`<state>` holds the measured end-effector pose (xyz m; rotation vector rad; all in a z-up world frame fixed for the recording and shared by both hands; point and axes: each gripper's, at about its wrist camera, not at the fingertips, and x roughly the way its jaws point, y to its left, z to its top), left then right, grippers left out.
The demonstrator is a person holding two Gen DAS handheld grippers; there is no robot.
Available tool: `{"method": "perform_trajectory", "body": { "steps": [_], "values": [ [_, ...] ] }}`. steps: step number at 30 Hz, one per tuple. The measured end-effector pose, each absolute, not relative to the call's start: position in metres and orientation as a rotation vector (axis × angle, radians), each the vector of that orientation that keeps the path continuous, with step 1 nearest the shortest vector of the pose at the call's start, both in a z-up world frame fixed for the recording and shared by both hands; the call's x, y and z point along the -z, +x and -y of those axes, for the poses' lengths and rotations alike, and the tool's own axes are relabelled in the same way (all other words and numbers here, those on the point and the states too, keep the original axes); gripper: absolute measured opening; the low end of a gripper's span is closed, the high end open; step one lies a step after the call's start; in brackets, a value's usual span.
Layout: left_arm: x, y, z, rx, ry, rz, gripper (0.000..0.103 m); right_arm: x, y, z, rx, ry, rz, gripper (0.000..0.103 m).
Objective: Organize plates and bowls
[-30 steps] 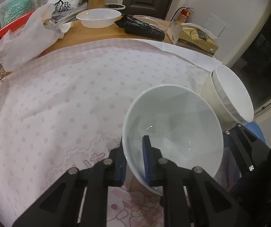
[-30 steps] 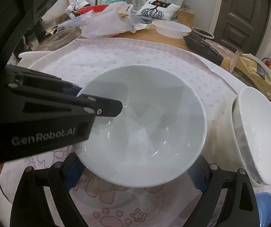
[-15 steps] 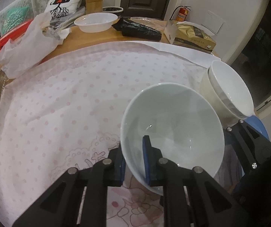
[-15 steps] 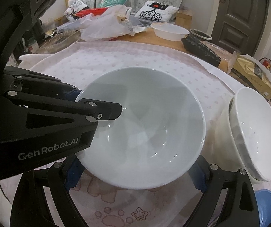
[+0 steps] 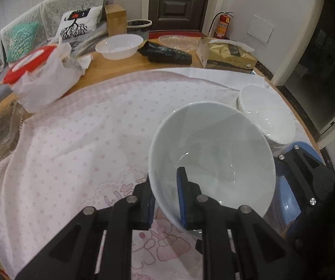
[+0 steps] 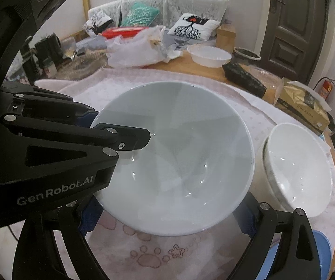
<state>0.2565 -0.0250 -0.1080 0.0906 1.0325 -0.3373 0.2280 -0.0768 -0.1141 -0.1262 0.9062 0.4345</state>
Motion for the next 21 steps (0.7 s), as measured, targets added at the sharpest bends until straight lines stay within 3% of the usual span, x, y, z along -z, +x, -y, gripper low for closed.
{"method": "perform_trajectory", "body": {
  "steps": [21],
  "values": [
    [0.049,0.237,0.108,0.374,0.168,-0.94,0.016,0.064,0.207,0.163,-0.378,-0.077,-0.803,0.091]
  ]
}}
